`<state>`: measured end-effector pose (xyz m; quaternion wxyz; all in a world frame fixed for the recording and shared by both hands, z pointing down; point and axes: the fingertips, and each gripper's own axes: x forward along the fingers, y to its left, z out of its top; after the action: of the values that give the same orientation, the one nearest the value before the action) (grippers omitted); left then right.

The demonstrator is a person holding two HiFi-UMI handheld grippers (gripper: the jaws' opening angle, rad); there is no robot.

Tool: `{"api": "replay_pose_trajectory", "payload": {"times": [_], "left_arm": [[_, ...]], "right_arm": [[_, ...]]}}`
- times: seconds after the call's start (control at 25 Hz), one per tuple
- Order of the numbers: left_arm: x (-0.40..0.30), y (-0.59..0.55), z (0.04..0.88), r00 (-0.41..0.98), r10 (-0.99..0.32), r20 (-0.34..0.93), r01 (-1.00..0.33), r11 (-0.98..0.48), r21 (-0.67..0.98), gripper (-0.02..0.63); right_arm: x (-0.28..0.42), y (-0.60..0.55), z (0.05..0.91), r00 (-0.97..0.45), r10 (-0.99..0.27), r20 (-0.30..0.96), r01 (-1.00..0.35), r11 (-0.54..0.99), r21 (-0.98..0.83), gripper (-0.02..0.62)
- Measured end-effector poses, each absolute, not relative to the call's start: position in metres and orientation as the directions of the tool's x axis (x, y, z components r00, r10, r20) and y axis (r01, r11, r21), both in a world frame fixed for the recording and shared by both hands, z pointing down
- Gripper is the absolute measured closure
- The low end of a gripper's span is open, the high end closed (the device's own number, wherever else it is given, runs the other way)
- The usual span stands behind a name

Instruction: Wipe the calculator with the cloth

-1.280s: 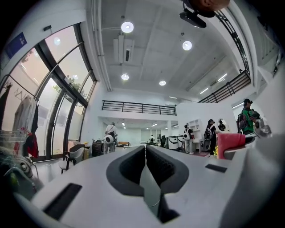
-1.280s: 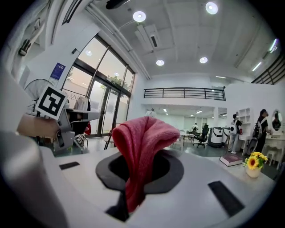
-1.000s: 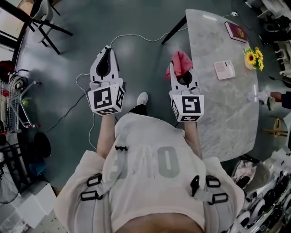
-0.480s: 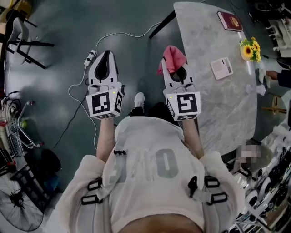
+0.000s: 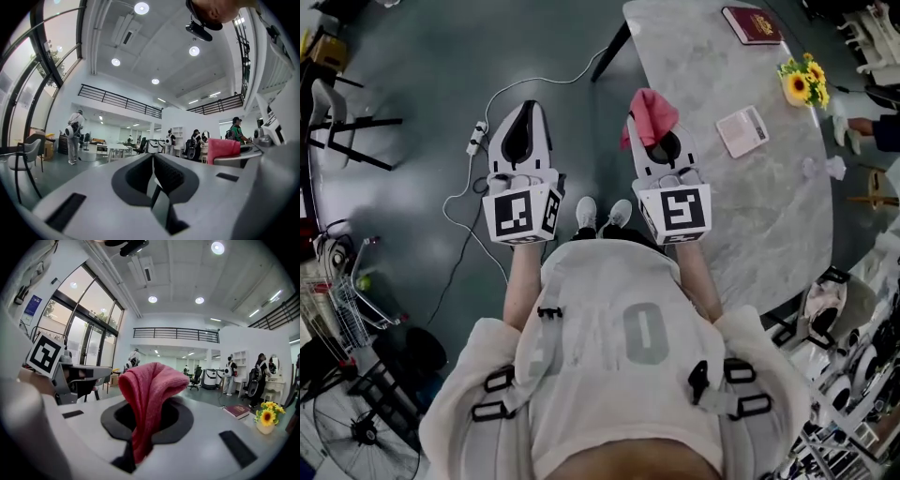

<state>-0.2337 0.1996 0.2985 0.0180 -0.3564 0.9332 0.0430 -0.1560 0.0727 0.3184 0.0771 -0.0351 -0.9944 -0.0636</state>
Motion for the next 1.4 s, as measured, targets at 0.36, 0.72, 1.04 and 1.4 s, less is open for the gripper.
{"api": "replay_pose_trajectory", "payload": {"times": [0.36,0.72,1.04,1.4], "left_arm": [[-0.193,0.046,0.279,-0.515,-0.850,-0.115,-0.856,0.516,0.026,0.578],[-0.110,-0.090,0.275,-0.164,-0.980,-0.111,-0.986,0.164,0.013,0.578],[-0.078,-0.161,0.268,0.063,-0.992,-0.112,-0.998,-0.066,0.024,0.578],[-0.082,-0.199,0.251,0.190,-0.975,-0.115,-0.980,-0.196,0.041,0.578]], "right_arm": [[-0.087,-0.045,0.300,-0.971,-0.229,0.063,-0.225,0.972,0.074,0.538],[0.039,-0.151,0.302,-0.779,-0.624,0.050,-0.623,0.781,0.040,0.537],[0.104,-0.184,0.304,-0.562,-0.824,0.070,-0.824,0.565,0.036,0.537],[0.118,-0.191,0.293,-0.394,-0.917,0.062,-0.915,0.398,0.062,0.537]]}}
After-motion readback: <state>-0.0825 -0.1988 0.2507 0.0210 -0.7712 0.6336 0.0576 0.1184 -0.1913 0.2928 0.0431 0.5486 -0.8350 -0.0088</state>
